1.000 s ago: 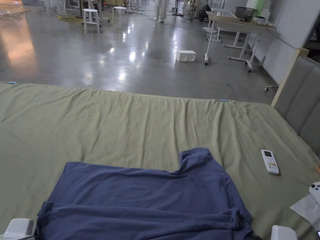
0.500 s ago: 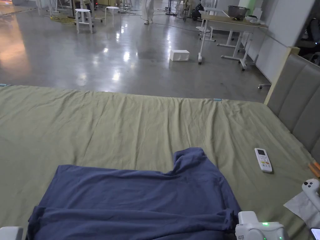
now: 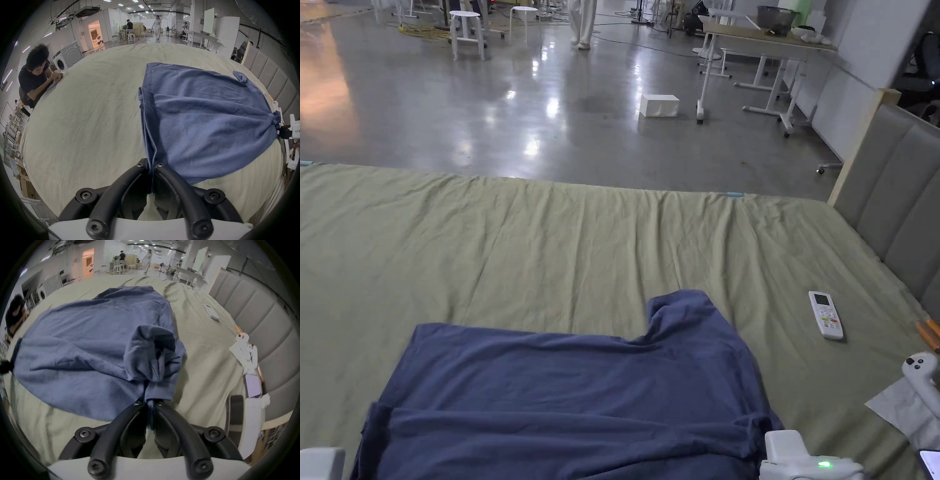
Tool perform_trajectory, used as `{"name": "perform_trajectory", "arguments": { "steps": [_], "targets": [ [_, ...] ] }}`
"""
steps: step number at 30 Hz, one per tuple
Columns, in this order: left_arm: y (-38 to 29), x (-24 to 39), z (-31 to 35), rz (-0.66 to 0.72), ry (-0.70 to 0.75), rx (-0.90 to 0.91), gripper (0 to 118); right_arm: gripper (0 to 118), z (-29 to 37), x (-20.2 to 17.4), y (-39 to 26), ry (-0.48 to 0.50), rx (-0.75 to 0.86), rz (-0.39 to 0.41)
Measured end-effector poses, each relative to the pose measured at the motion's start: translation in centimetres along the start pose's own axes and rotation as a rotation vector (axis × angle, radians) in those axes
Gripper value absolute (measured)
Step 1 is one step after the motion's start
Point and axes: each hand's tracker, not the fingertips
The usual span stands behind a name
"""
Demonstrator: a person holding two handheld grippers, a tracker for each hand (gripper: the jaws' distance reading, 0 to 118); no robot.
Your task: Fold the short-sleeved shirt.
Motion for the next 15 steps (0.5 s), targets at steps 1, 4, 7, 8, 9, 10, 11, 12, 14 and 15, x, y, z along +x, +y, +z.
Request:
{"name": "perform_trajectory", "arguments": {
  "steps": [1,4,7,8,9,10,11,12,14,15],
  "targets": [
    [0.0,-0.1,0.2,0.006,-0.003,0.005,6,7,0.3,0.3,-0.2,0.026,-0.007,-0.037],
    [-0.1,-0.6,0.7,0.029,-0.016,0.028,6,7,1.2,0.9,-0.6,0.028,0.008,-0.049],
    [0.3,-1.3,1.4,0.046,-0.041,0.039,6,7,2.5,1.5,-0.4,0.026,0.023,-0.064],
    [0.6,-1.6,1.7,0.051,-0.05,0.045,6,7,3.1,1.8,-0.1,0.025,0.025,-0.065],
    [1.0,-1.9,2.2,0.057,-0.063,0.051,6,7,3.8,2.1,0.2,0.019,0.039,-0.074],
    [1.4,-2.2,2.6,0.061,-0.075,0.057,6,7,4.5,2.4,0.7,0.021,0.046,-0.077],
    [1.8,-2.5,3.1,0.063,-0.083,0.068,6,7,5.2,2.8,1.2,0.028,0.056,-0.085],
    [2.4,-2.8,3.7,0.066,-0.093,0.081,6,7,6.1,2.9,1.8,0.034,0.069,-0.092],
    [3.5,-3.2,5.1,0.074,-0.11,0.108,6,7,7.8,3.1,2.9,0.036,0.095,-0.086],
    [4.1,-3.3,5.8,0.079,-0.114,0.125,6,7,8.6,3.1,3.4,0.031,0.106,-0.07]
  ]
}}
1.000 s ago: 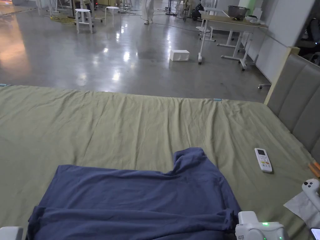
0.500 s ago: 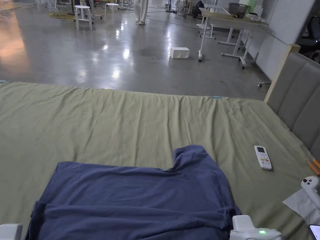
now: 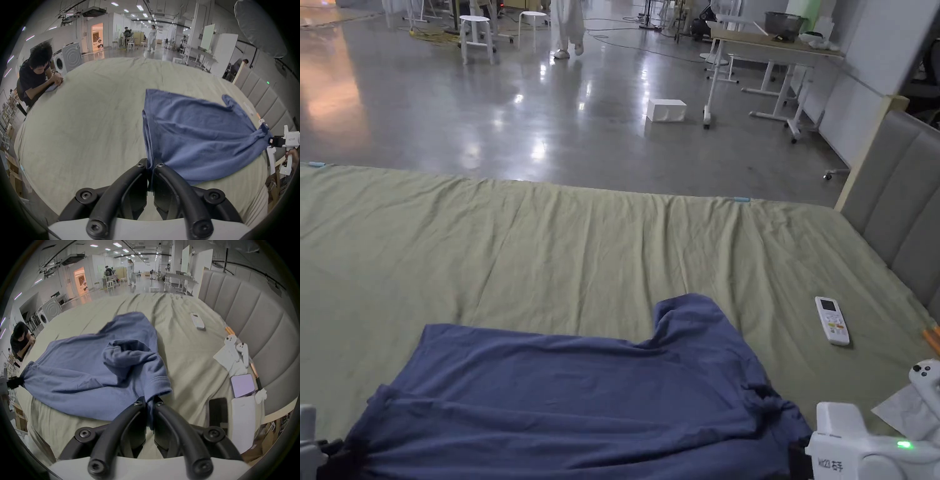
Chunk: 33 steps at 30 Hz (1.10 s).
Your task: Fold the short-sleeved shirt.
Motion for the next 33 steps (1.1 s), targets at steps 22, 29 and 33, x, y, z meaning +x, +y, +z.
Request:
{"name": "perform_trajectory", "arguments": {
  "steps": [22,29,33],
  "targets": [
    [-9.4,-1.9,5.0,0.044,0.007,-0.123,5,7,2.2,-1.7,-12.3,-0.037,-0.173,0.108],
    [-13.2,-4.0,1.1,-0.014,0.1,-0.189,5,8,-0.6,-3.2,-14.5,-0.087,-0.182,0.15],
    [-13.2,-4.4,1.1,0.012,0.094,-0.161,5,17,-0.3,-3.6,-14.4,-0.123,-0.16,0.172]
  ]
}}
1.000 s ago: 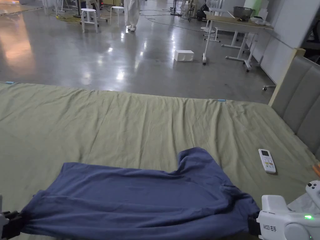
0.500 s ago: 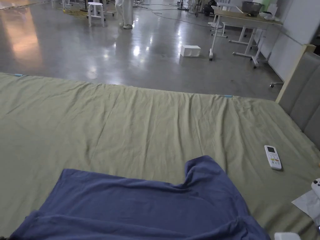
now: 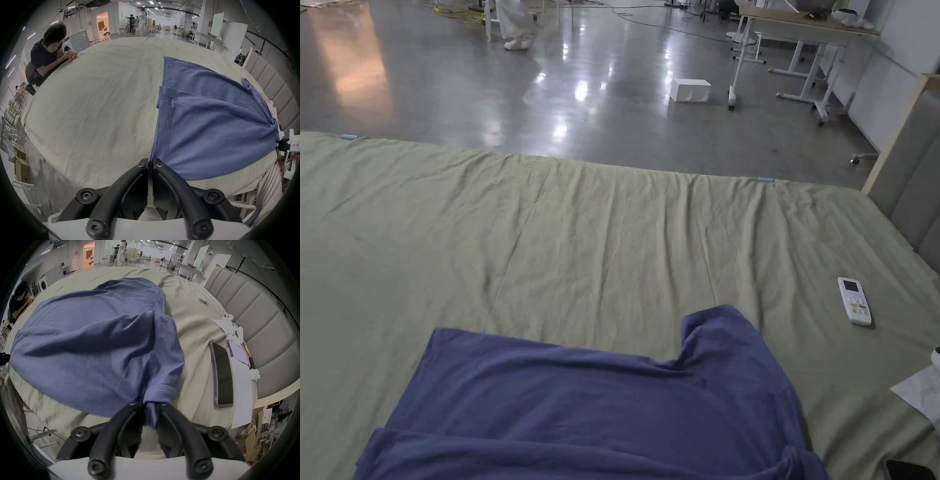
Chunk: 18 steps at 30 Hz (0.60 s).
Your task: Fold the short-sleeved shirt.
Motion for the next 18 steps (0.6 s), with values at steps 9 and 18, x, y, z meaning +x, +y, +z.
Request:
{"name": "perform_trajectory", "arguments": {
  "steps": [9,18],
  "targets": [
    [3.8,2.8,2.4,-0.034,-0.001,0.176,56,86,5.8,0.5,3.7,-0.037,0.313,-0.129],
    [9.3,11.0,6.5,-0.067,-0.032,0.557,55,62,10.2,-3.1,9.5,-0.004,0.733,-0.246]
  ]
}}
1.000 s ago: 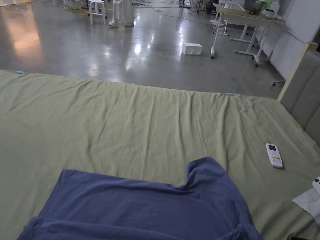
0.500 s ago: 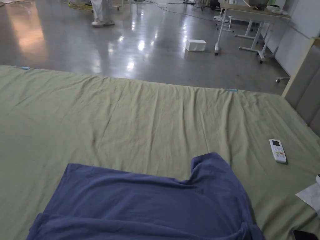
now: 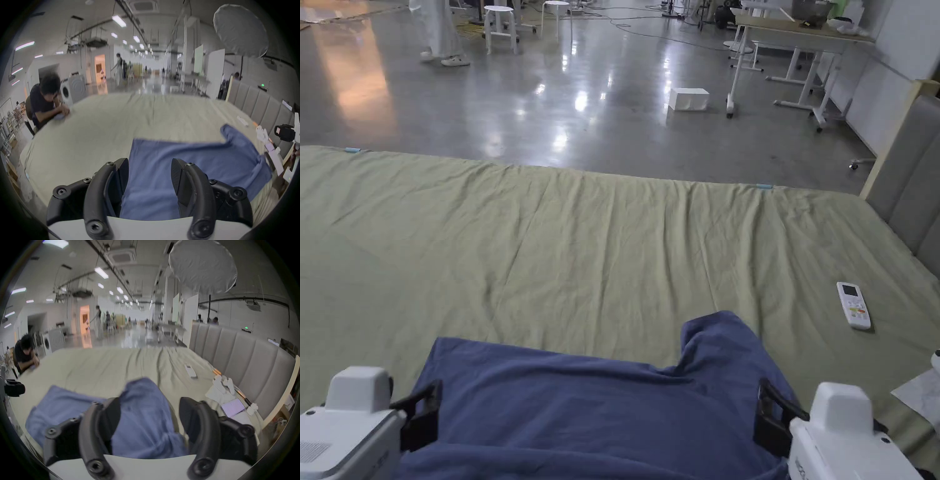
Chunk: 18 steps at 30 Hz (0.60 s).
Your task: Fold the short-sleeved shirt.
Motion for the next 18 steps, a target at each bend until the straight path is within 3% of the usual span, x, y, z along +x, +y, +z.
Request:
{"name": "perform_trajectory", "arguments": {
  "steps": [2,5,8,12,13,15,16,18],
  "targets": [
    [1.2,1.5,0.5,-0.006,-0.008,0.079,53,44,0.0,-1.3,0.9,0.006,0.078,0.01],
    [2.3,3.3,1.2,-0.028,0.001,0.17,23,29,0.3,-2.8,2.1,0.005,0.204,0.031],
    [2.7,4.2,1.5,-0.064,0.024,0.22,10,6,0.1,-3.8,2.7,0.003,0.227,-0.001],
    [2.7,4.4,1.8,-0.039,0.012,0.246,5,3,0.2,-4.8,3.5,0.003,0.301,0.024],
    [2.7,4.2,1.7,-0.043,0.005,0.244,2,0,0.1,-5.0,3.4,0.007,0.279,-0.003],
    [2.5,4.0,1.8,-0.053,-0.002,0.242,2,0,-0.2,-5.4,3.8,0.0,0.308,0.048],
    [2.7,3.7,1.5,-0.055,-0.008,0.231,2,0,-0.5,-5.5,3.6,0.02,0.276,0.023],
    [2.7,2.8,1.1,-0.046,-0.007,0.198,2,0,-0.7,-5.8,3.9,0.014,0.293,0.046]
  ]
}}
